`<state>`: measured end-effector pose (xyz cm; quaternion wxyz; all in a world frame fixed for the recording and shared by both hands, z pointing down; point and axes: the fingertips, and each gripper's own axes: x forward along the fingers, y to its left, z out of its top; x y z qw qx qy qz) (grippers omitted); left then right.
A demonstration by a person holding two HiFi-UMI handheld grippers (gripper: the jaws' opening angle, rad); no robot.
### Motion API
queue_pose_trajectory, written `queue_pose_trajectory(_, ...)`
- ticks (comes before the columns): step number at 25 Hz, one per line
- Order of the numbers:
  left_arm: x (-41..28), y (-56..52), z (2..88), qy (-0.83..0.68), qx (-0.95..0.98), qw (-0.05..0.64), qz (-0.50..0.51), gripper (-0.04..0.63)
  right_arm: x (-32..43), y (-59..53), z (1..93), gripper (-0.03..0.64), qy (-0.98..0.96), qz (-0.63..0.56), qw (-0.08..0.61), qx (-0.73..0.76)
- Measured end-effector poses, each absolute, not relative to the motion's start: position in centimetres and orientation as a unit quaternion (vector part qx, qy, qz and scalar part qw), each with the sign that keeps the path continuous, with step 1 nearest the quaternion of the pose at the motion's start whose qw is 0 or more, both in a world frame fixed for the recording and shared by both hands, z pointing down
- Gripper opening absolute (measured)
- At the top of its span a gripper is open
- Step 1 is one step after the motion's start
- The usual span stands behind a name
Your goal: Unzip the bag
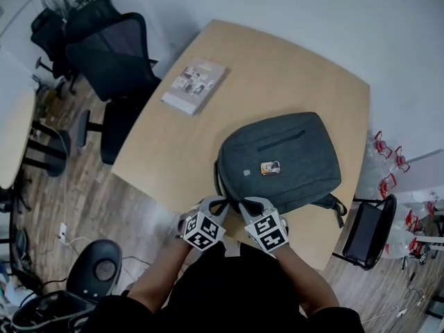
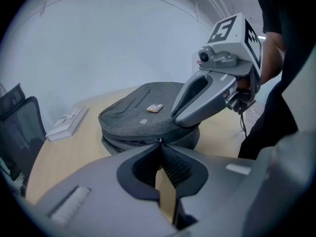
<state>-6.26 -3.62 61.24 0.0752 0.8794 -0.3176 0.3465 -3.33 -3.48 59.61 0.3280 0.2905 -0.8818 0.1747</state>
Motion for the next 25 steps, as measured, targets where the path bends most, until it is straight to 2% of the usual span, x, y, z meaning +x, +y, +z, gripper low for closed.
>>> queue_pose_trajectory(8, -6.4, -3.9, 60.4, -0.329, 0.869, 0.075, 0.361, 0.028, -3.8, -4.6, 59.0, 0.032, -0.879, 0.175, 0.319, 0.308)
queue_pose_trajectory(20, -3.7, -2.1, 60.7, -0.319, 0.885, 0.134, 0.311, 0.031, -6.7, -6.8, 58.9, 0.031, -0.883, 0.169, 0.313, 0.306)
queue_pose_trajectory(25, -4.5, -2.9, 61.2, -0.324, 0.882, 0.131, 0.315, 0.031, -7.2, -7.7, 59.3, 0.035, -0.881, 0.208, 0.304, 0.296)
